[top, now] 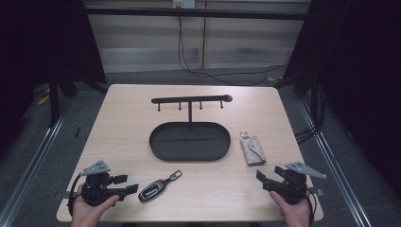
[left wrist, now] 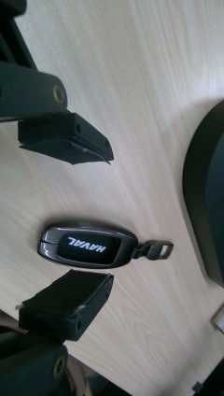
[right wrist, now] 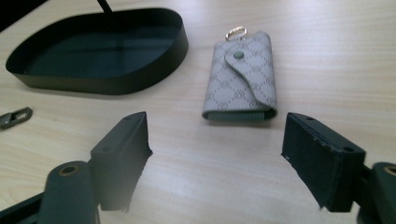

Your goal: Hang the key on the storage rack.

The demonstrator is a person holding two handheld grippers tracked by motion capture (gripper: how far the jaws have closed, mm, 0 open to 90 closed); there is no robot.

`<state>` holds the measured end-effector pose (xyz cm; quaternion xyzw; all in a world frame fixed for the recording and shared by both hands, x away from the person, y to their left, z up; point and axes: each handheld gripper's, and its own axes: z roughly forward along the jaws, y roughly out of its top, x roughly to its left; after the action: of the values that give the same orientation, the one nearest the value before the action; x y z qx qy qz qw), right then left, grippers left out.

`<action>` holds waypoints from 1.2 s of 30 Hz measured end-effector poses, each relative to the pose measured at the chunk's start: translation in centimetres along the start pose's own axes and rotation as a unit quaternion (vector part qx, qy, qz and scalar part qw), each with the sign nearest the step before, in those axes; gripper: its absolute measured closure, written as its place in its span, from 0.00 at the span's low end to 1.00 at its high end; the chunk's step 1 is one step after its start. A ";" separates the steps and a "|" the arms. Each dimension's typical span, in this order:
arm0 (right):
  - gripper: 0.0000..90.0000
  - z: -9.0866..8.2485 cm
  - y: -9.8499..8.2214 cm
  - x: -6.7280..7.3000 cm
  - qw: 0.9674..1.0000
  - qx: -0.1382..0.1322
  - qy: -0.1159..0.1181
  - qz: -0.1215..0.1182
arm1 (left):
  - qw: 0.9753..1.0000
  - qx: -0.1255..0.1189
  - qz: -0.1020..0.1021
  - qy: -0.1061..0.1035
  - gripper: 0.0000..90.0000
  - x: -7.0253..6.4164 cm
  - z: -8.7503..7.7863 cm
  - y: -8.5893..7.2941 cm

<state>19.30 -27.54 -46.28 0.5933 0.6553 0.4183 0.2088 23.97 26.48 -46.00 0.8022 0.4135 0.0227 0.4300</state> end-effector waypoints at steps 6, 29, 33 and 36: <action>0.18 -0.1 0.0 -0.1 0.999 0.009 0.031 -0.016 | 1.000 -0.012 0.008 0.002 0.39 -0.8 0.0 0.5; 0.21 0.3 -0.2 0.3 0.997 0.032 0.062 -0.042 | 0.998 0.036 0.049 -0.007 0.49 -2.4 0.7 3.4; 0.21 0.2 -0.2 0.3 0.997 0.030 0.062 -0.041 | 0.996 0.059 0.060 -0.015 0.50 -2.9 1.3 4.0; 0.22 0.2 -0.2 0.3 0.997 0.031 0.063 -0.038 | 0.996 0.069 0.063 -0.015 0.50 -3.2 1.8 4.5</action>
<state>19.22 -27.21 -46.49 0.5469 0.7018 0.4259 0.1642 25.43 21.78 -42.93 0.8547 0.3560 0.0097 0.3777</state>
